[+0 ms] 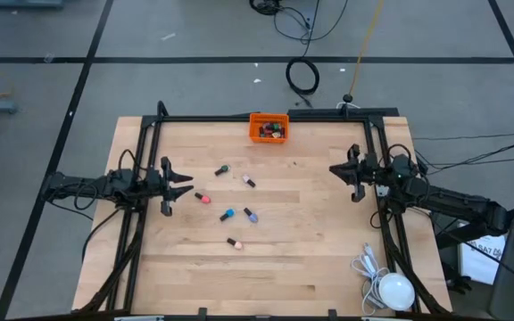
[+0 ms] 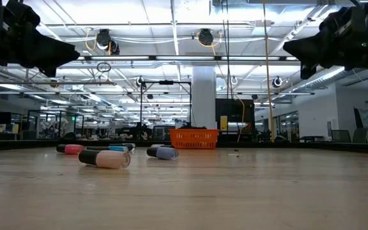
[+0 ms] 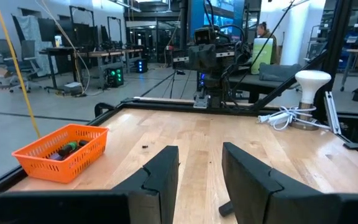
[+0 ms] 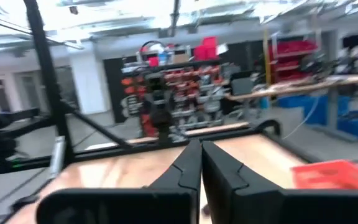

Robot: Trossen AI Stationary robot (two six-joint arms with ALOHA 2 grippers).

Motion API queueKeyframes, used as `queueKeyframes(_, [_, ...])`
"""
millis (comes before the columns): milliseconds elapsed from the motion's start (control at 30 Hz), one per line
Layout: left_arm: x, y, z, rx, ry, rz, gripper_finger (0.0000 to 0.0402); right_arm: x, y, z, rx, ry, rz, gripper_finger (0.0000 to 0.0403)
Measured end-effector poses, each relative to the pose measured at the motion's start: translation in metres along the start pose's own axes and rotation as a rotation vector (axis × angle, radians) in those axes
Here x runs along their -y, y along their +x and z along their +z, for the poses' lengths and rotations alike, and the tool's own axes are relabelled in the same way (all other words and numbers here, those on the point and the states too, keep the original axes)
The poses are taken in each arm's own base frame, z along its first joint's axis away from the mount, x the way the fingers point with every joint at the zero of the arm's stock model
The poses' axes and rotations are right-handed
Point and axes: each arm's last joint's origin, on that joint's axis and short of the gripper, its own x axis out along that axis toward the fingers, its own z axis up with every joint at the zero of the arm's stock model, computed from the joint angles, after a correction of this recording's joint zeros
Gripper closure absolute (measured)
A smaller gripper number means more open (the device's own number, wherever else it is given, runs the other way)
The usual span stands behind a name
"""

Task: Pick & Place Nail Polish
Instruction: Put the pink nail polish bottle into the basket

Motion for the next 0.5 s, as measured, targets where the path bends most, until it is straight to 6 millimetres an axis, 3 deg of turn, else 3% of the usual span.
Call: queueKeyframes(500, [0.0,0.0,0.002,0.019,-0.011,0.0,0.0277,-0.035,0.002,0.012,0.14,0.026,0.362,0.0402])
